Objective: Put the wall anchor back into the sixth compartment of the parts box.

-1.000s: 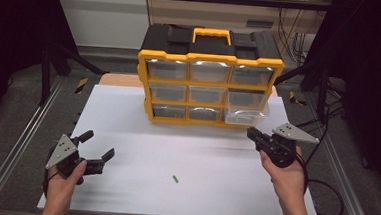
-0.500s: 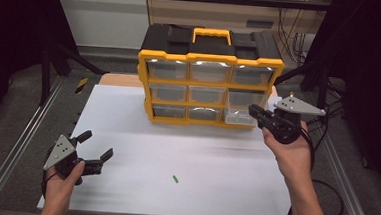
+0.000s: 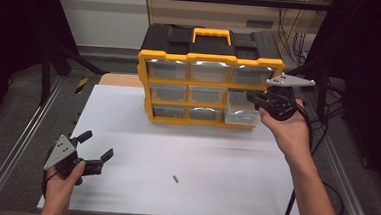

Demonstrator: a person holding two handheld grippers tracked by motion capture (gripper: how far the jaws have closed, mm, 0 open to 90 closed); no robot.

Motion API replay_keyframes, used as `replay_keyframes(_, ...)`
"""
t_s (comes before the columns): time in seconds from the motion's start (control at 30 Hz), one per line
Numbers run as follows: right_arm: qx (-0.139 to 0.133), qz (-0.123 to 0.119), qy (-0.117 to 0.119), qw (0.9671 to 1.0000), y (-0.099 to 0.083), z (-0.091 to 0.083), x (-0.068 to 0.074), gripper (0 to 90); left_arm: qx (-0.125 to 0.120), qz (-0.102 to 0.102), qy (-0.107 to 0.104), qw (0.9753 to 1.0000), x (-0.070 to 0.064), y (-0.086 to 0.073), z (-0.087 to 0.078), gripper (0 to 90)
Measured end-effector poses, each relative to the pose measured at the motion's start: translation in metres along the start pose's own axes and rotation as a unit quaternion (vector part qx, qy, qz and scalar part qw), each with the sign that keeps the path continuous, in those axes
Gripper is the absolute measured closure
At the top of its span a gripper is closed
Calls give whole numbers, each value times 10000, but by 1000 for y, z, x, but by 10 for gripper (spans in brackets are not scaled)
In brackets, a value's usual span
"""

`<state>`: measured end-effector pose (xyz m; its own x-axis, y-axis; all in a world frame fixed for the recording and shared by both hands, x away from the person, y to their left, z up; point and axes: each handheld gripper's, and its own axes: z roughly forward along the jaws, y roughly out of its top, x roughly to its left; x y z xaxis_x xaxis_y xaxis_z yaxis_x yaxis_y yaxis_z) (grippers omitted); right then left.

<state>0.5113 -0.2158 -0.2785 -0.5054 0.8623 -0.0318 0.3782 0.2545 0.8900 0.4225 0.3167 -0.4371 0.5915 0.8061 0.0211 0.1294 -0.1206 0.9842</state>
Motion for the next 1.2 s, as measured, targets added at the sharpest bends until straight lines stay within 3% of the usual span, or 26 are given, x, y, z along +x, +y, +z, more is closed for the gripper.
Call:
replay_keyframes(0.2,242,19,-111,9996,4,12,-5,842,-2,-8,-12,10000,1,0,0,9)
replay_keyframes(0.3,179,133,-291,9993,5,15,-7,699,14,-4,-16,10000,0,0,0,9)
replay_keyframes(0.47,-55,168,-283,9994,7,10,-1,489,9,-9,-15,10000,1,0,0,8)
replay_keyframes(0.67,-342,-16,-114,9993,10,2,16,226,-4,-14,-20,10000,0,0,0,8)
replay_keyframes(0.8,-478,-124,-115,9987,11,0,28,108,9,-4,-24,10000,0,0,0,8)
replay_keyframes(0.97,-571,-122,5,9983,12,-1,41,84,-3,-21,-30,10000,0,0,0,7)
replay_keyframes(1.2,-409,-270,297,9984,6,6,64,75,-44,-48,4,10000,1,0,-2,7)
